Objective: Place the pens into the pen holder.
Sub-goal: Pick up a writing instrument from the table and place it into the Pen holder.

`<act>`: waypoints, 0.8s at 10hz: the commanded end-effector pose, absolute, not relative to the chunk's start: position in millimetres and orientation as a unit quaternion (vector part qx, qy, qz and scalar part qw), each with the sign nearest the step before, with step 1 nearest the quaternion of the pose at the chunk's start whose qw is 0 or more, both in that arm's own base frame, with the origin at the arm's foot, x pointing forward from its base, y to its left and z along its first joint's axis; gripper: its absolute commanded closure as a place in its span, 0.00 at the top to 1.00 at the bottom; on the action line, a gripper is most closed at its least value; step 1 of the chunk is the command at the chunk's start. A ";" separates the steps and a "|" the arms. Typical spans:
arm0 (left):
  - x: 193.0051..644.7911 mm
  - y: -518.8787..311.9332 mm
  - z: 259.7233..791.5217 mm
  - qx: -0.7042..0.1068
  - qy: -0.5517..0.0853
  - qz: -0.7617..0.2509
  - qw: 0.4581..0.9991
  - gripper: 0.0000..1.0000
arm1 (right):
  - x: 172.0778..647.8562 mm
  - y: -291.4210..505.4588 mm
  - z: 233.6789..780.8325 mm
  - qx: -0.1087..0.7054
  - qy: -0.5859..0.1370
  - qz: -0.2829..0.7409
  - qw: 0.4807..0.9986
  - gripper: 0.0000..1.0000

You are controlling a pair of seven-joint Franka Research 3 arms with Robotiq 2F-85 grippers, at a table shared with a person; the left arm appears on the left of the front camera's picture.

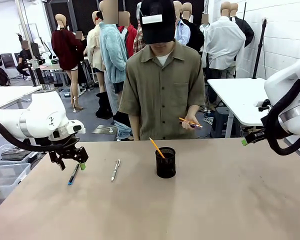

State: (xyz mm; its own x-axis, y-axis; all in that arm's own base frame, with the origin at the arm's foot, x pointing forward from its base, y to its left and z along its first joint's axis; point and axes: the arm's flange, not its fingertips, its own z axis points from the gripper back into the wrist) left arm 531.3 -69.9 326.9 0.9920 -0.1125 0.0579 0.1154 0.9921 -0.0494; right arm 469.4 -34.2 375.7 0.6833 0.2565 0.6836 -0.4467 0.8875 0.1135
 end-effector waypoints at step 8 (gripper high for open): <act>519.9 -74.2 300.1 -0.037 -0.013 -0.058 0.998 1.00 | 469.5 -36.6 374.6 0.142 -0.352 0.200 0.903 0.55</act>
